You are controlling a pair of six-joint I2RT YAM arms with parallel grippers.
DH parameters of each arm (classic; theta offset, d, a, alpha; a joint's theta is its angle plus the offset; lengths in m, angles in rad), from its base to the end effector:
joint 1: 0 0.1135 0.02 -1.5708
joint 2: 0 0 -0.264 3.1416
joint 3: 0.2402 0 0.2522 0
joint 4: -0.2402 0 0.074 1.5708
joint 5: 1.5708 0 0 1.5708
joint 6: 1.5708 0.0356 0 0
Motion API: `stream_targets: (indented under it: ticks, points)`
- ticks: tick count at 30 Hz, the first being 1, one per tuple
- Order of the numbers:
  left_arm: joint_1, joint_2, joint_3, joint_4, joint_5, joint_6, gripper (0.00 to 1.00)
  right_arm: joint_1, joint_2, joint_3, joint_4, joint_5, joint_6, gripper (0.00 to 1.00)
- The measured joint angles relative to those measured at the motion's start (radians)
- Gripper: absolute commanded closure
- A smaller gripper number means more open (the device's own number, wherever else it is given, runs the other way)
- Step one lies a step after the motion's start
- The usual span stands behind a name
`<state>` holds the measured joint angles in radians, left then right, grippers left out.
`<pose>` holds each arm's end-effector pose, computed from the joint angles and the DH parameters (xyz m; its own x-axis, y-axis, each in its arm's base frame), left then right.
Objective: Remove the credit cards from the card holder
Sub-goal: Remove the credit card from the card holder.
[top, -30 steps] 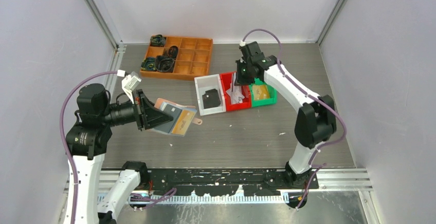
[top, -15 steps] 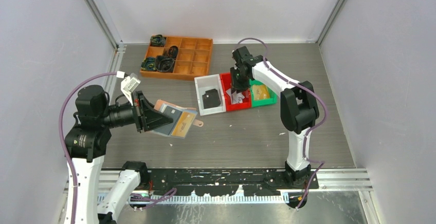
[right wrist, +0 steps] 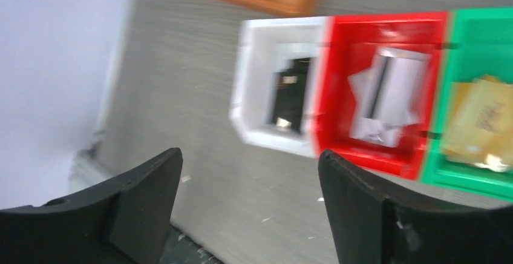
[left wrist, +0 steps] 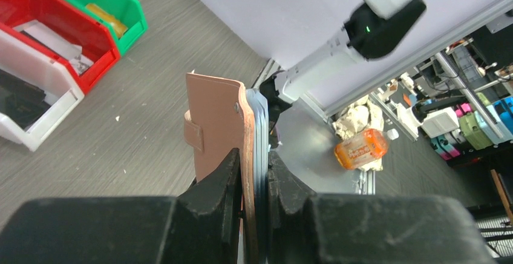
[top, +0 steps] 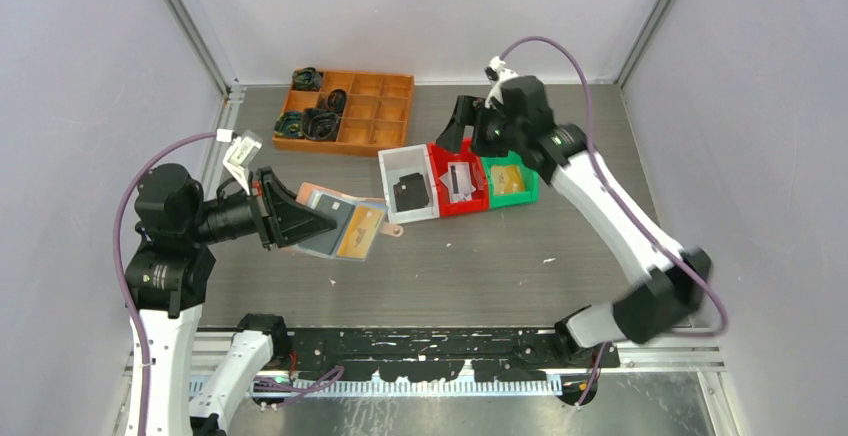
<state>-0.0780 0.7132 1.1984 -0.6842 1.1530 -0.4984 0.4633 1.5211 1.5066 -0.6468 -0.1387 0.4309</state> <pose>0.0929 -0.0399 0.4361 -0.6152 -0.1465 -0.7746 0.7181 0.3013 -0.6273 0.3010 0.1559 0.3665 -0.7248 0.1003 -0.6816 -0.2613 0.8753 0.4068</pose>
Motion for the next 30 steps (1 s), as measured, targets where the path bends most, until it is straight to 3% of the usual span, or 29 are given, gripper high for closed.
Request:
stream_targets:
  ticks: [5,8,13,22,26,30]
  points:
    - [0.0,0.003,0.0,0.138,-0.001,-0.125,0.93,0.099,-0.394,-0.37,0.42,-0.221,0.214,0.01]
    - [0.0,0.013,-0.002,0.208,-0.001,-0.193,0.94,0.223,-0.504,-0.557,0.7,-0.283,0.342,0.0]
    - [0.0,0.027,-0.016,0.299,-0.002,-0.306,0.94,0.357,-0.474,-0.706,1.06,-0.318,0.476,0.01]
    - [0.0,0.034,-0.014,0.356,0.0,-0.375,0.94,0.492,-0.331,-0.771,1.45,-0.307,0.564,0.01]
    - [0.0,0.035,-0.013,0.367,0.0,-0.388,0.94,0.519,-0.277,-0.779,1.603,-0.308,0.611,0.14]
    - [0.0,0.034,-0.013,0.37,-0.002,-0.386,0.94,0.521,-0.257,-0.78,1.682,-0.309,0.651,0.46]
